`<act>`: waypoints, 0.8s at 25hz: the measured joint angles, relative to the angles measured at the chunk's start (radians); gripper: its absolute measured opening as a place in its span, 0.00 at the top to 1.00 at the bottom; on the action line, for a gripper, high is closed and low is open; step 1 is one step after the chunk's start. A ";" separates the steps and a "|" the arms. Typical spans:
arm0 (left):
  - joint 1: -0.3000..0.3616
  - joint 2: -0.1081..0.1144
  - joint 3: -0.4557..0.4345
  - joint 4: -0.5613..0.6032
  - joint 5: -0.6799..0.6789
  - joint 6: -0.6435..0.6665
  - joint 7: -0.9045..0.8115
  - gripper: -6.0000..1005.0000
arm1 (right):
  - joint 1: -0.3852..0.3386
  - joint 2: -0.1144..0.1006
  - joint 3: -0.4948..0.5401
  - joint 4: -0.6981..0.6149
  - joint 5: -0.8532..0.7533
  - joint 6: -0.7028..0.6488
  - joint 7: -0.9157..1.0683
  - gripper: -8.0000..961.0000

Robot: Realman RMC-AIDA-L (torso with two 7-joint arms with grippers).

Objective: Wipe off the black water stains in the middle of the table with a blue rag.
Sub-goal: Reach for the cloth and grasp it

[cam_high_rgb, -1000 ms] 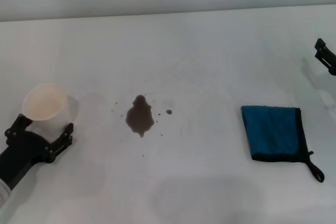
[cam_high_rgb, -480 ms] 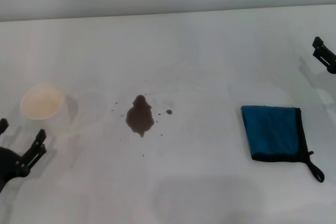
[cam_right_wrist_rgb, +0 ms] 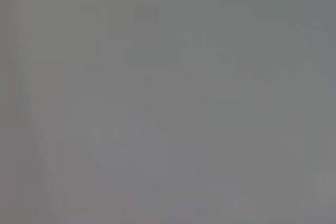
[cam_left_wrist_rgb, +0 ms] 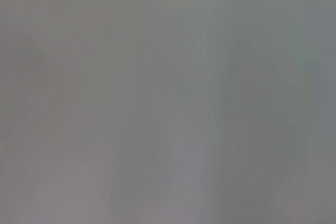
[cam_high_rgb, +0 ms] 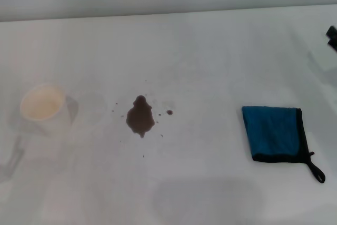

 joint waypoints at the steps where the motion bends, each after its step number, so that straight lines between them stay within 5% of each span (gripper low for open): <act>1: 0.004 0.001 0.000 -0.002 -0.015 0.012 0.000 0.13 | -0.010 -0.003 -0.018 -0.033 -0.007 -0.004 0.077 0.10; 10: -0.011 0.004 -0.002 -0.020 -0.075 0.025 -0.001 0.20 | -0.058 -0.064 -0.077 -0.359 -0.290 0.017 0.824 0.10; 20: -0.054 0.004 -0.002 -0.066 -0.091 0.018 -0.002 0.32 | 0.061 -0.204 -0.083 -0.532 -0.689 0.309 1.470 0.10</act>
